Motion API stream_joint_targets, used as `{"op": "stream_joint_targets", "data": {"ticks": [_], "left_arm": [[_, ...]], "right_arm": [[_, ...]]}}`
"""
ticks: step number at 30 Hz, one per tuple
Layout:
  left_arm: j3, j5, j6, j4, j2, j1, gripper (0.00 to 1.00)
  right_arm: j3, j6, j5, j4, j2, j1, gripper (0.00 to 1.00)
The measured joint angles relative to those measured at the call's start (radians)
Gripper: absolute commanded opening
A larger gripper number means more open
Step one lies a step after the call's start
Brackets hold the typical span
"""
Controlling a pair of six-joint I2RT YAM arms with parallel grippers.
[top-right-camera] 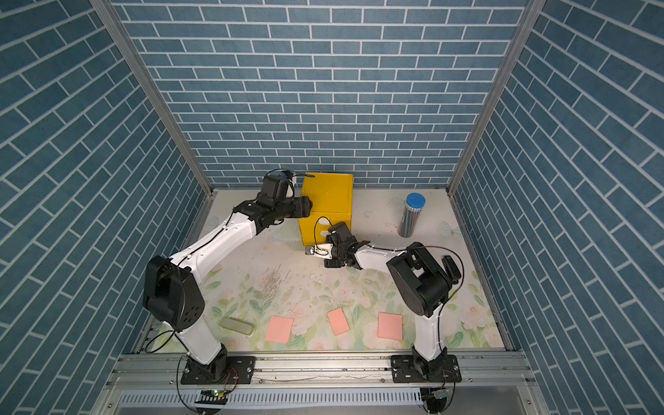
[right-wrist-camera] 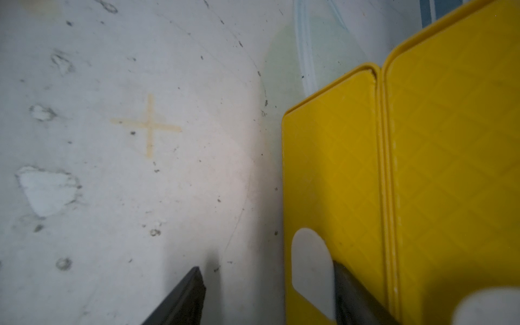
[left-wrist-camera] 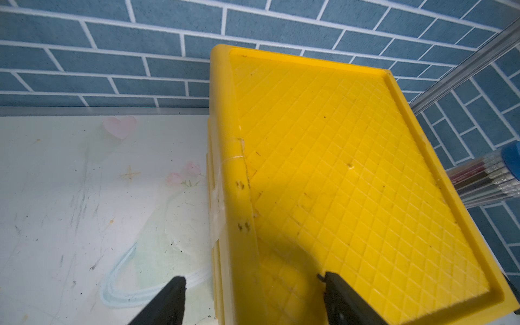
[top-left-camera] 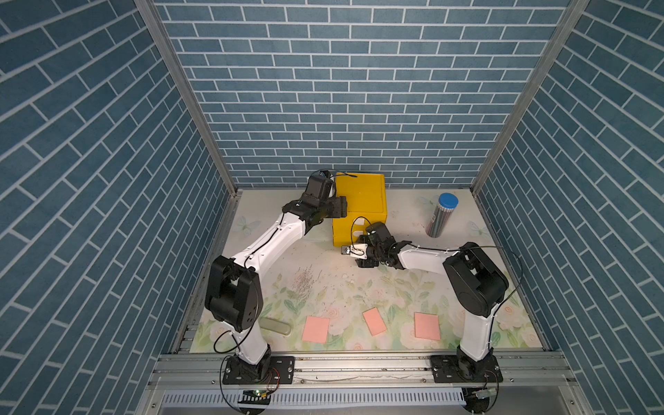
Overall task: Please put the sticky notes in the drawer by color
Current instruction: Open the drawer in the storage box.
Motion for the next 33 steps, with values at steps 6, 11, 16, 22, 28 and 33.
{"op": "stream_joint_targets", "data": {"ticks": [6, 11, 16, 22, 28, 33], "left_arm": [[0.000, 0.000, 0.002, 0.000, 0.000, 0.000, 0.81], [0.000, 0.000, 0.003, -0.001, 0.000, 0.000, 0.81], [0.000, 0.000, 0.003, -0.001, 0.000, 0.000, 0.81], [0.000, 0.001, 0.002, -0.001, 0.000, 0.000, 0.81], [0.000, 0.003, 0.002, -0.002, 0.000, 0.000, 0.81], [0.000, 0.004, -0.002, -0.002, 0.000, 0.000, 0.84]], "right_arm": [[0.001, 0.000, -0.046, -0.047, -0.011, -0.002, 0.67], [-0.009, 0.014, -0.076, -0.103, -0.036, 0.016, 0.66], [-0.108, 0.064, -0.088, -0.131, -0.127, 0.072, 0.66], [-0.193, 0.143, -0.091, -0.160, -0.211, 0.138, 0.64], [-0.257, 0.208, -0.100, -0.171, -0.278, 0.176, 0.64], [-0.262, 0.247, -0.120, -0.174, -0.299, 0.187, 0.68]]}}
